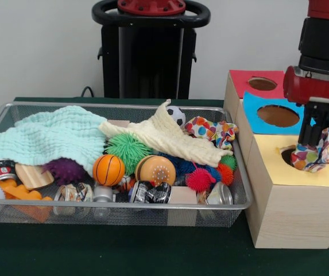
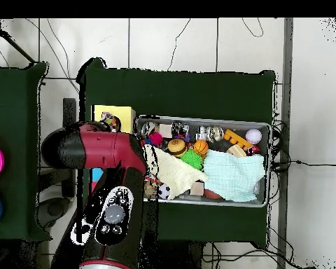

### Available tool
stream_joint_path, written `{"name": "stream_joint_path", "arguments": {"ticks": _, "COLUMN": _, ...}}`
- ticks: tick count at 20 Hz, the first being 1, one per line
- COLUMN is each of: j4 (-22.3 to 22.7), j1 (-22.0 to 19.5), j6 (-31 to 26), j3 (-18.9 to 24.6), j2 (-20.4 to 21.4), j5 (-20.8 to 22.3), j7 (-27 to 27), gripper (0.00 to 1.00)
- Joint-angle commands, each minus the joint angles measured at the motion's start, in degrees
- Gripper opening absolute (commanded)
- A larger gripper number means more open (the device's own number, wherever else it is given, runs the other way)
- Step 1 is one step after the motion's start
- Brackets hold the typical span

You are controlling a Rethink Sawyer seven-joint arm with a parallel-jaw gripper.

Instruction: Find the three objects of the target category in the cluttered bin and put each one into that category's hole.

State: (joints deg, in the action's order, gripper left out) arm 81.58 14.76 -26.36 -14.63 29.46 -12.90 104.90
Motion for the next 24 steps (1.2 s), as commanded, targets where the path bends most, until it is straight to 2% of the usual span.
{"name": "stream_joint_path", "arguments": {"ticks": 1, "j4": -1.94, "j1": -1.85, "j6": -3.38, "j3": 4.33, "j2": -3.37, "j5": -1.13, "j7": 9.3, "gripper": 0.0}}
{"name": "stream_joint_path", "arguments": {"ticks": 15, "j4": -4.42, "j1": -0.9, "j6": -5.99, "j3": 2.74, "j2": -4.94, "j5": -0.66, "j7": 9.75, "gripper": 0.0}}
{"name": "stream_joint_path", "arguments": {"ticks": 24, "j4": -3.38, "j1": -1.92, "j6": -6.31, "j3": 4.02, "j2": -4.79, "j5": -0.68, "j7": 8.58, "gripper": 0.0}}
